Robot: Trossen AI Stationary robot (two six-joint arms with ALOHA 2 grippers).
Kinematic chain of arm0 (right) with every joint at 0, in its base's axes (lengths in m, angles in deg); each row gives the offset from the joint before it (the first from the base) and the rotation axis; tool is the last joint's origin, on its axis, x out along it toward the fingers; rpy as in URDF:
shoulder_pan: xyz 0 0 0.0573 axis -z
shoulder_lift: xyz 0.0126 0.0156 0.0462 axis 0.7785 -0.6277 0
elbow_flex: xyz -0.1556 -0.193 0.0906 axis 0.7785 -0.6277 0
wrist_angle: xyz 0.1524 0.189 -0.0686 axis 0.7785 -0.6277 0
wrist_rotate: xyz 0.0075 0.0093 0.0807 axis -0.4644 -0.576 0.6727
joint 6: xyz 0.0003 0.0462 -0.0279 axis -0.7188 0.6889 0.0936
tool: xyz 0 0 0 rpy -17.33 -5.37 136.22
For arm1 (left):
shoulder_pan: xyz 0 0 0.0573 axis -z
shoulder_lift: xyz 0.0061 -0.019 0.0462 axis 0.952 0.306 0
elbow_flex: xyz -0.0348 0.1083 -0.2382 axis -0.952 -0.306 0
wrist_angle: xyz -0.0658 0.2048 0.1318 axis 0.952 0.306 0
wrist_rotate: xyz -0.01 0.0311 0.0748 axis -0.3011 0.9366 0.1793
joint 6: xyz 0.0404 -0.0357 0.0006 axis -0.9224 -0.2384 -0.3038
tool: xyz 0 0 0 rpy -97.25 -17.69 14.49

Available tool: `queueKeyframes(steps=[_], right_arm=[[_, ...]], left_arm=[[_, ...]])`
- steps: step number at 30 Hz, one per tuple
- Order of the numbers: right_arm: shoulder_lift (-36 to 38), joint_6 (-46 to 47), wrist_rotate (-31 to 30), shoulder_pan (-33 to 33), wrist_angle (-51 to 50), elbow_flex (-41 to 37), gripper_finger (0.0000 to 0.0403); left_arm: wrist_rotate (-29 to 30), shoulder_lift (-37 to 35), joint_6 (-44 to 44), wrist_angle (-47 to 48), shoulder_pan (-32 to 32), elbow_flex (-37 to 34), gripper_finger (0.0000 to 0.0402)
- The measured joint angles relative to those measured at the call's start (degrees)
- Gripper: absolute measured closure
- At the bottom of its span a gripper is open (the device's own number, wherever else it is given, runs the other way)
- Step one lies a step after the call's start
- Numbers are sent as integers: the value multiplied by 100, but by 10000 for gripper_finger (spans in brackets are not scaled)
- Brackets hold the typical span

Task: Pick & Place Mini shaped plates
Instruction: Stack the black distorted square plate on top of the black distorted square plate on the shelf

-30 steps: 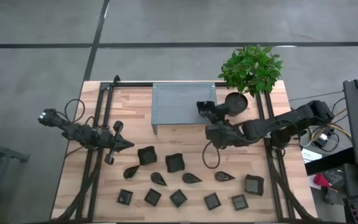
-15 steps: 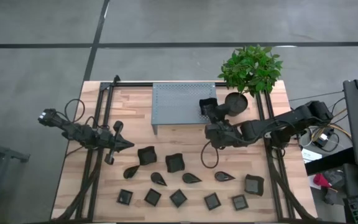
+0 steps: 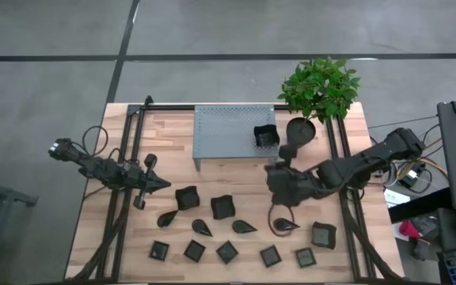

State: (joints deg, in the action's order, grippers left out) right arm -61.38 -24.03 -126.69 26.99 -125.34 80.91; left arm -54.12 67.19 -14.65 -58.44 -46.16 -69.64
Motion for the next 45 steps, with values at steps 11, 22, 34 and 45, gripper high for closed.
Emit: queueKeyframes(steps=[11,22,34,45], right_arm=[[-4,2107,2550,-1011,-257,19,280],[-4,4537,3712,-2047,-300,-500,288],[-7,6321,4446,-2850,39,-1516,280],[-7,7037,4550,-3374,402,-1964,274]], left_arm=[[0,0,0,0,0,0,401],[0,0,0,0,0,0,401],[0,-2,0,0,-2,2,401],[0,-2,0,0,-2,0,401]])
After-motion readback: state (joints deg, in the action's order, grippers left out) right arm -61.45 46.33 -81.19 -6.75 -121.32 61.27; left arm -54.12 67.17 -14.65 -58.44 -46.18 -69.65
